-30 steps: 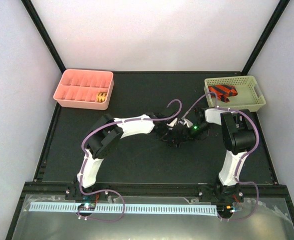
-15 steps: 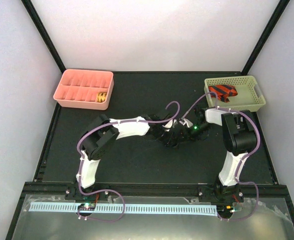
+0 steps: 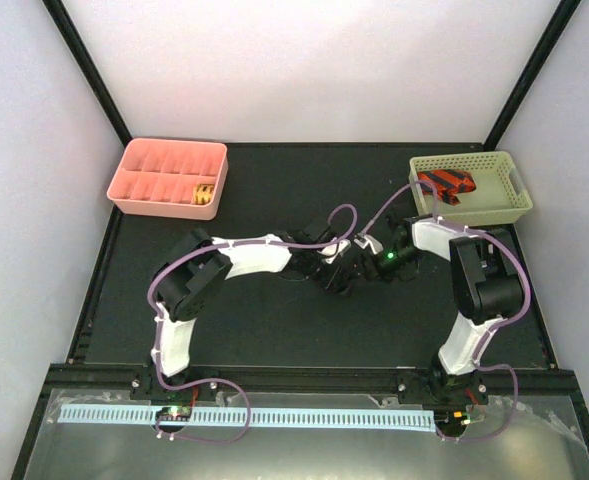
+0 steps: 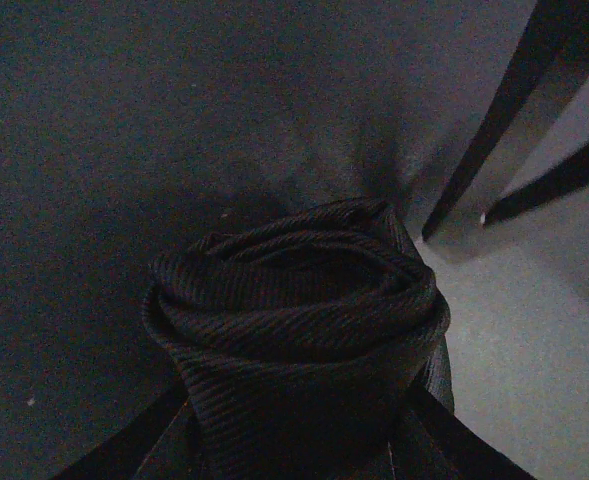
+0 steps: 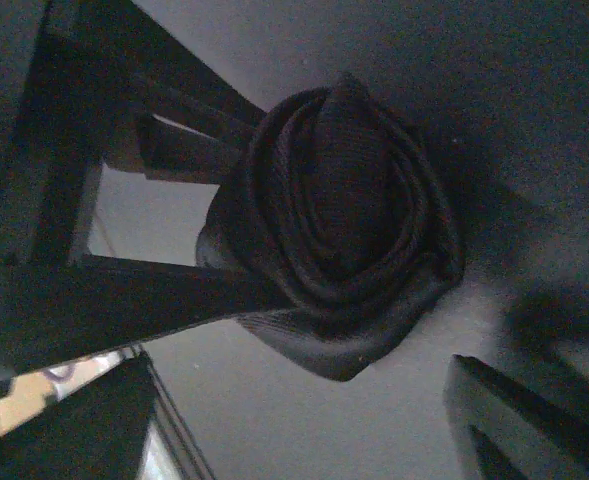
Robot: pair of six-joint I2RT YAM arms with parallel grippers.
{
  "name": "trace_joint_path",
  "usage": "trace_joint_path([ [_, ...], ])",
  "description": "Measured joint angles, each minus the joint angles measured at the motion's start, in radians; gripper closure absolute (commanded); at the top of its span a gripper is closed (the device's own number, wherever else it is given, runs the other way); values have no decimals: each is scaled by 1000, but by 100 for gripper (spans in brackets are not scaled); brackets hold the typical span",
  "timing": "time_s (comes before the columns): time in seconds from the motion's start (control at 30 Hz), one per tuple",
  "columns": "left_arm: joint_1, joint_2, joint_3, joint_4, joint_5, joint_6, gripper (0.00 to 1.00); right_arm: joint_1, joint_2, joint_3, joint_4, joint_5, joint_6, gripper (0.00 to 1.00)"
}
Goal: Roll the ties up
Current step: Pass from the right arm to the left
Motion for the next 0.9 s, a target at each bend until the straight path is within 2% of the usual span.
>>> trace_joint_path([
  [0.2,43,-42,-45,-20,1,56,98,2,-39,-3,17,-28,9,0],
  [0.57,171,-189,-124,-123,-11,189,98,-48,-82,-3,43,-92,20,0],
  [0.7,244,-254,-118,-193,1,294,98,-51,-82,-3,46,-101,21,0],
  [0.9,422,-319,-52,-314,-9,462,98,-51,-82,-3,68,-121,40,0],
])
